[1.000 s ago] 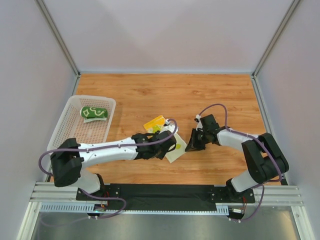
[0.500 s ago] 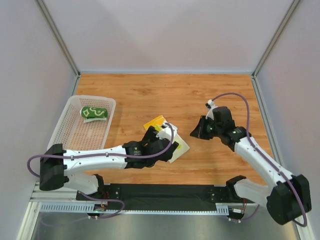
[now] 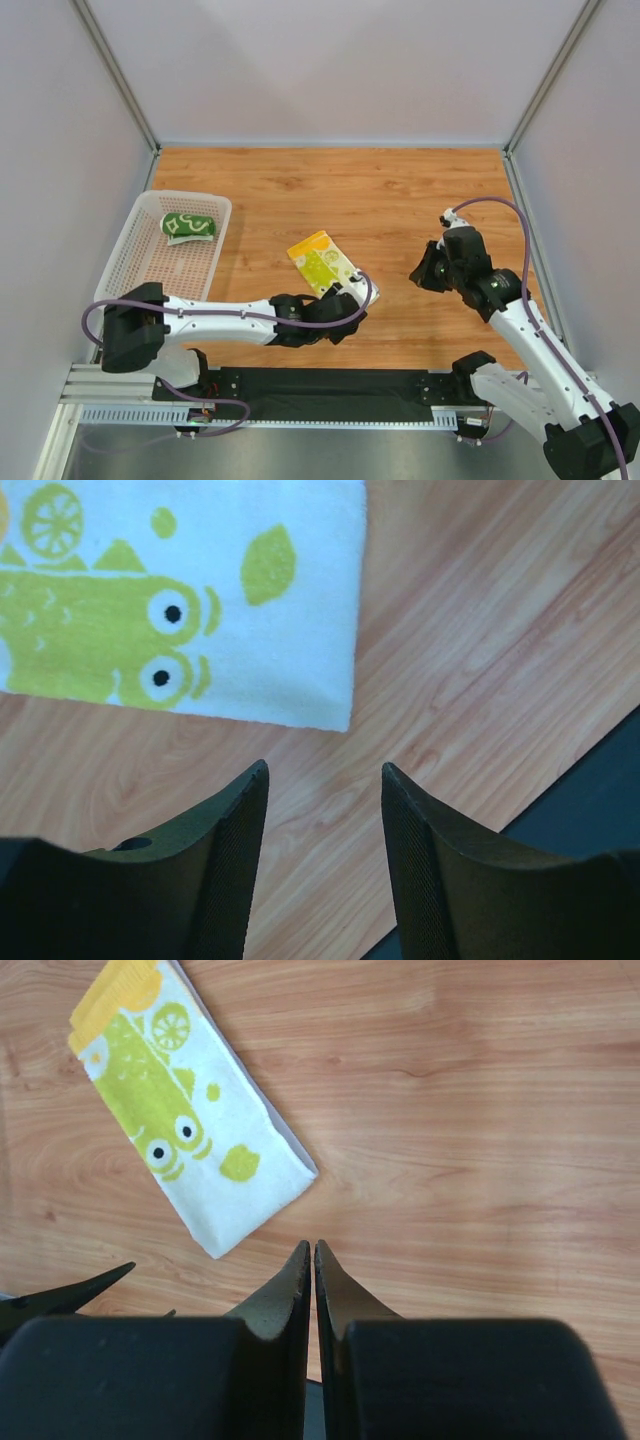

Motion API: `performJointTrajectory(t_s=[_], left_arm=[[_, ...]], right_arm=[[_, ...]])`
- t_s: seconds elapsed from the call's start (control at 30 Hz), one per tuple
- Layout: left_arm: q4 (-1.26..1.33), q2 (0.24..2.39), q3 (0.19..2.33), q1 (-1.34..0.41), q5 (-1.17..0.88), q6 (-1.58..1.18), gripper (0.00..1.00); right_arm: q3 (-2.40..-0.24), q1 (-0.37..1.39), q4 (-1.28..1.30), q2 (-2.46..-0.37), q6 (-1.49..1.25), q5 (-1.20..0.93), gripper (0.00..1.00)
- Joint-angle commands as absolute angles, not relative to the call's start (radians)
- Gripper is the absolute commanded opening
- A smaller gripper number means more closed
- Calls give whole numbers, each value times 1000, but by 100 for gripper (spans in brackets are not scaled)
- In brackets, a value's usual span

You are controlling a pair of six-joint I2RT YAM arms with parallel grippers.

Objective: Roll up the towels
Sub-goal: Roll the towel

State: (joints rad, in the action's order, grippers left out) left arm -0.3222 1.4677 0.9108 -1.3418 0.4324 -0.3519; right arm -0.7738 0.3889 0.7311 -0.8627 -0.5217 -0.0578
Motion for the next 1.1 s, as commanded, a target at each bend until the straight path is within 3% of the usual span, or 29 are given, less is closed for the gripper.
performJointTrajectory(t_s=[0.0, 0.43, 1.07], left_arm=[[-245, 1495, 908, -1345, 330, -318, 56], [-242, 1681, 971, -1345, 362, -313, 56], [-314, 1663, 1045, -1348, 396, -244, 59]], right_arm=[[-790, 382, 779, -844, -518, -6, 5], [-799, 380, 787, -864, -508, -40, 5], [-795, 379, 752, -887, -515, -98, 4]])
